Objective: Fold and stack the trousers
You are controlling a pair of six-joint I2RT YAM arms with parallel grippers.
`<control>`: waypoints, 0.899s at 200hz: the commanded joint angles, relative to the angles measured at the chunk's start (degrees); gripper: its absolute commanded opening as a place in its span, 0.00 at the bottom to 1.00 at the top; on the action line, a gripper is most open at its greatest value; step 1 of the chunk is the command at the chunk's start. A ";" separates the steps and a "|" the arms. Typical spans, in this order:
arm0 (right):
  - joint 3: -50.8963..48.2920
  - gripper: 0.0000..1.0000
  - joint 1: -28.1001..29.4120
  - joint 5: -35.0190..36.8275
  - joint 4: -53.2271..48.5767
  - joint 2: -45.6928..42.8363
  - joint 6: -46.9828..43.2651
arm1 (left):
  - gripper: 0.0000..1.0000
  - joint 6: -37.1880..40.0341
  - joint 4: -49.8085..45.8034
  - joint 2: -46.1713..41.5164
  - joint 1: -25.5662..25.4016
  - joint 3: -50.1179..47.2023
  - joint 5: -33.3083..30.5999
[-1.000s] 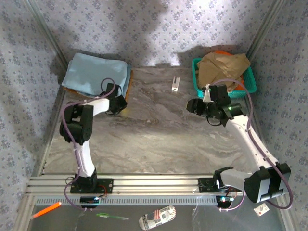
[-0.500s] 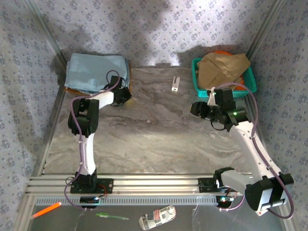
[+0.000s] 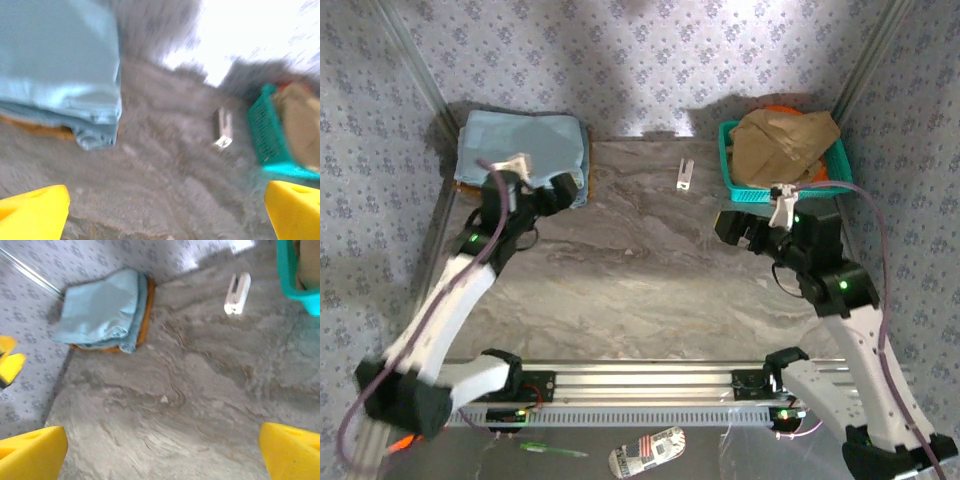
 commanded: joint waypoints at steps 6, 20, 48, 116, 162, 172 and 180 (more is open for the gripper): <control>-2.21 1.00 4.43 19.30 0.69 -0.48 3.29 | 1.00 -0.41 -12.36 -10.78 -1.62 -5.38 -18.48; -2.26 1.00 4.56 23.09 -0.61 1.01 2.26 | 1.00 -5.36 -10.56 -17.54 -1.65 -9.74 -24.32; -6.90 1.00 4.91 22.27 9.21 -1.28 -7.06 | 1.00 -0.46 -5.98 -25.18 -1.67 -15.33 -27.92; -17.58 1.00 4.46 6.01 21.46 -10.57 -43.00 | 1.00 35.91 37.80 -26.74 -1.65 -45.04 -19.02; -23.71 1.00 4.30 8.62 23.74 -10.85 -39.68 | 1.00 35.76 58.33 -13.28 4.05 -55.33 -19.42; -25.45 1.00 4.28 10.18 25.04 -10.80 -38.83 | 1.00 33.98 61.17 -10.16 8.43 -56.40 -15.95; -26.94 1.00 4.16 11.79 26.38 -10.85 -38.55 | 1.00 32.21 63.89 -7.49 12.25 -57.28 -12.42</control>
